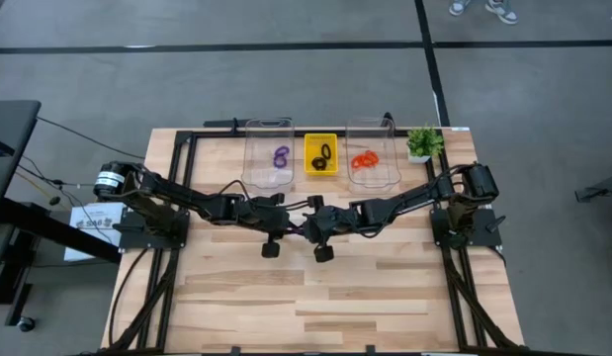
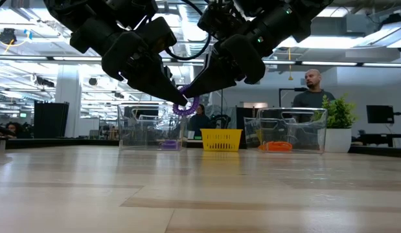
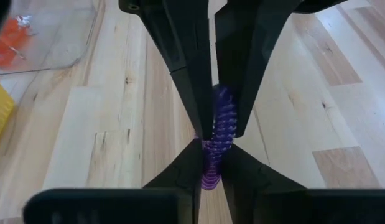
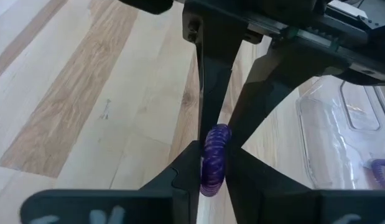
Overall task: Sort spring keychains
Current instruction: Put the purple spring keychain into the left transparent bin, then return to Home Position
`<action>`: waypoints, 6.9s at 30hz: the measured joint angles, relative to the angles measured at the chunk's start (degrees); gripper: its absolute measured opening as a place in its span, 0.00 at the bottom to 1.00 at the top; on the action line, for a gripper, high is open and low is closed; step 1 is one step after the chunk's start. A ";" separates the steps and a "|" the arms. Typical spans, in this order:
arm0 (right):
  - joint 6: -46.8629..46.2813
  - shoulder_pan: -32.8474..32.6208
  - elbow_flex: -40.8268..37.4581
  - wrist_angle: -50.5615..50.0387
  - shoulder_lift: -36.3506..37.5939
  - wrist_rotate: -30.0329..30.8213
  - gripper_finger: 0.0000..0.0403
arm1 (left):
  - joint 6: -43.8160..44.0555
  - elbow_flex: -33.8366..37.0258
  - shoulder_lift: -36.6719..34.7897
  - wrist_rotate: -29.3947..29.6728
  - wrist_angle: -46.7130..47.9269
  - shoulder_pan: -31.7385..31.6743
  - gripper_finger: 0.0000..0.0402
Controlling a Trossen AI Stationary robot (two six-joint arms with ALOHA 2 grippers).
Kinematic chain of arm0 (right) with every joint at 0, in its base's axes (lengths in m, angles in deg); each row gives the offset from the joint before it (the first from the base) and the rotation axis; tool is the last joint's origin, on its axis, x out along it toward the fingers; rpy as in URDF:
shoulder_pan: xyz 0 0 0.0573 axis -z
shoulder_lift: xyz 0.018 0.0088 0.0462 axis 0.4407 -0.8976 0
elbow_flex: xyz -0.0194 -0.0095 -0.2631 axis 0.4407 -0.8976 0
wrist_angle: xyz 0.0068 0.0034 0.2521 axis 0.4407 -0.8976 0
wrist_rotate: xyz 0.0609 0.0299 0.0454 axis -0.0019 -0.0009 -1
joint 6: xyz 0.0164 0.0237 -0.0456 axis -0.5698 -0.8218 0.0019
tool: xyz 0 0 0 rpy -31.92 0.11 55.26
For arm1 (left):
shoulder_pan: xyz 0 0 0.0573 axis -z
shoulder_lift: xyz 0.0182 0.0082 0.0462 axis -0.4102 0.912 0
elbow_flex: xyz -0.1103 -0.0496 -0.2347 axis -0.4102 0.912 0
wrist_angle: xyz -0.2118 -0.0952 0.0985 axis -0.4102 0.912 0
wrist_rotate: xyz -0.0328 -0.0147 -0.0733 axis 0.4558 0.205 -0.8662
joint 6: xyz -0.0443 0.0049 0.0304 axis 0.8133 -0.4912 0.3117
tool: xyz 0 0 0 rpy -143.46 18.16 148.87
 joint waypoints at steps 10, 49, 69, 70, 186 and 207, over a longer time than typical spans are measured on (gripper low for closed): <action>-0.02 -0.95 0.00 -4.07 0.00 2.67 0.33 | -1.05 0.00 0.00 0.06 -0.03 -0.16 0.10; -23.70 -7.15 -0.24 -32.71 7.69 13.10 0.45 | 3.69 10.73 -29.24 29.52 -2.51 -15.27 0.13; -30.67 -14.23 -0.24 -34.49 7.67 19.26 0.45 | 7.53 10.71 -15.37 5.44 -10.45 -36.40 0.13; -30.86 -14.23 -0.24 -34.49 7.67 19.29 0.45 | 7.53 10.71 -14.56 4.86 -11.03 -36.70 0.13; -7.67 19.18 -51.84 -11.92 102.94 -14.32 0.44 | 12.28 9.11 -41.04 -9.82 9.77 4.20 0.33; -12.50 15.77 -51.93 -17.75 102.92 -14.33 0.44 | 5.68 13.10 -57.17 -8.90 22.13 -5.97 0.33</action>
